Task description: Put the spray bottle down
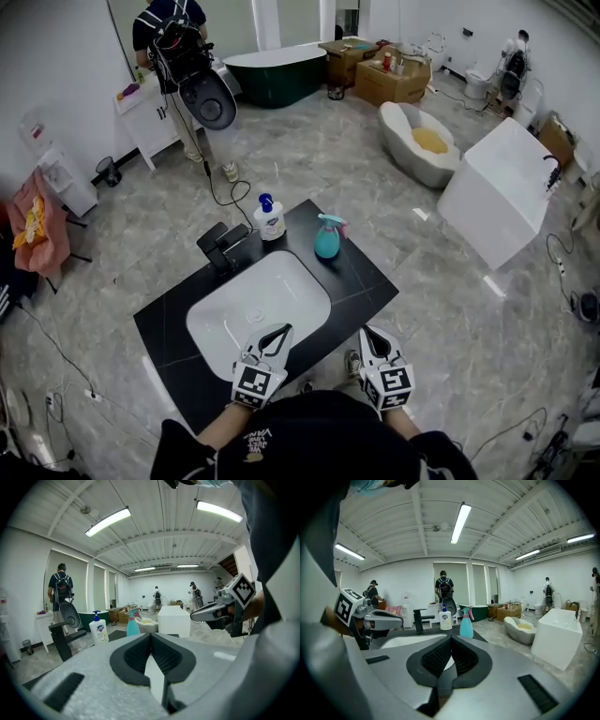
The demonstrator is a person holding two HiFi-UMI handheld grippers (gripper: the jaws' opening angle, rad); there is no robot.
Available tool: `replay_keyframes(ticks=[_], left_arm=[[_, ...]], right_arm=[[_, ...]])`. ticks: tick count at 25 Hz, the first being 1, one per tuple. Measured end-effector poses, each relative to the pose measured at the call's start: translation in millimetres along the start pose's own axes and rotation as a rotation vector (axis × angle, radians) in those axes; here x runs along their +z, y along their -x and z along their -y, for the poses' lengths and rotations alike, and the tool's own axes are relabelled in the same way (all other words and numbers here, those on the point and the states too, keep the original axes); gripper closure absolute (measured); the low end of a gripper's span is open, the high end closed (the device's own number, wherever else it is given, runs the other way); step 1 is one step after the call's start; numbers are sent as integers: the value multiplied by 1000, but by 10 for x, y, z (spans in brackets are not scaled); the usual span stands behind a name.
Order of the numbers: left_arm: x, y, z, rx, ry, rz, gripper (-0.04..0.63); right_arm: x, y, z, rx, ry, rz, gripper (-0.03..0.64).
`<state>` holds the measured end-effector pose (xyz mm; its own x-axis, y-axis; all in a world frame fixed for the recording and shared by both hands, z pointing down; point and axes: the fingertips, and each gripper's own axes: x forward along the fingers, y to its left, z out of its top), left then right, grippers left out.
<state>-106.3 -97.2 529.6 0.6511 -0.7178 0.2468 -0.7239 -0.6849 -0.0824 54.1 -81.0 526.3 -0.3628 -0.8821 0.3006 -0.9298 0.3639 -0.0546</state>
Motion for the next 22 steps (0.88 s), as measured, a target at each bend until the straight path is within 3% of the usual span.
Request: replay_keyframes(ticks=[22], left_arm=[[106,-106,87,-32,9,19,577]], right_arm=[[10,-11,61,-4,-3,12,615]])
